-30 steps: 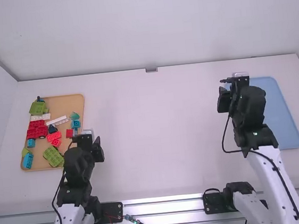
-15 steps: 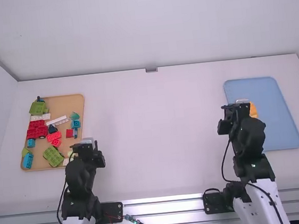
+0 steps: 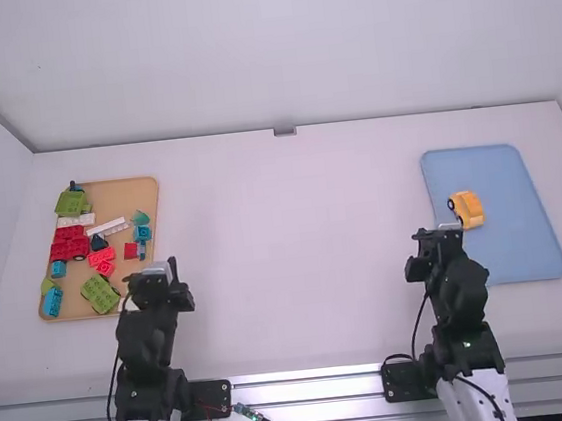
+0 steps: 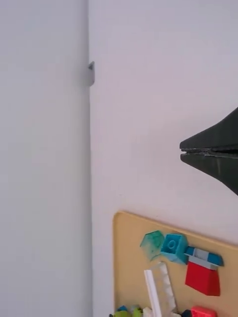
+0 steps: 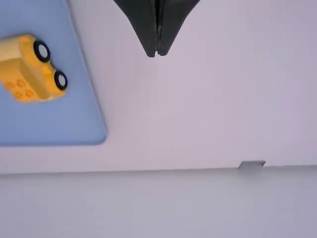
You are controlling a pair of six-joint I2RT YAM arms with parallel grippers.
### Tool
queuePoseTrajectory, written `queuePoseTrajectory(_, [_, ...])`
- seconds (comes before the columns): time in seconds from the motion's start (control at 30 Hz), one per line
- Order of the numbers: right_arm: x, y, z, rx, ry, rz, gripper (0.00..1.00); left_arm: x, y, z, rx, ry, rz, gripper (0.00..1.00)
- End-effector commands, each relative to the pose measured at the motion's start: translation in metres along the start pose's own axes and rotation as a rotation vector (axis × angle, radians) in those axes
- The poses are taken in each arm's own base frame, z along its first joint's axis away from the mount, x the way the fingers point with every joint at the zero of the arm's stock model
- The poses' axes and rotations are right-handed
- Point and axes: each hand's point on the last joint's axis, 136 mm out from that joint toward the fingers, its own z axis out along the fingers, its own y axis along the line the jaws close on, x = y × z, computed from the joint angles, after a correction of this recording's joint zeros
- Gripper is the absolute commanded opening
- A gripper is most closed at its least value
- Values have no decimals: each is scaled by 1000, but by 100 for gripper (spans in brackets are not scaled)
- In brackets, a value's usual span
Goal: Assemble lego blocks to make yellow taxi
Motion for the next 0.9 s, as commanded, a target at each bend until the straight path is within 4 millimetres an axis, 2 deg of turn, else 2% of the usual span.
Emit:
queuePoseTrajectory(0.0, [10, -1, 0, 6, -1, 5, 0, -1, 0, -1, -2, -15, -7, 0])
queuePoseTrajectory(0.2, [30, -1, 2, 6, -1, 5, 0, -2, 0, -1, -2, -19, -7, 0])
queuePoseTrajectory(0.87, [-14, -1, -15, 6, -211, 1, 0, -2, 0, -1, -2, -19, -7, 0])
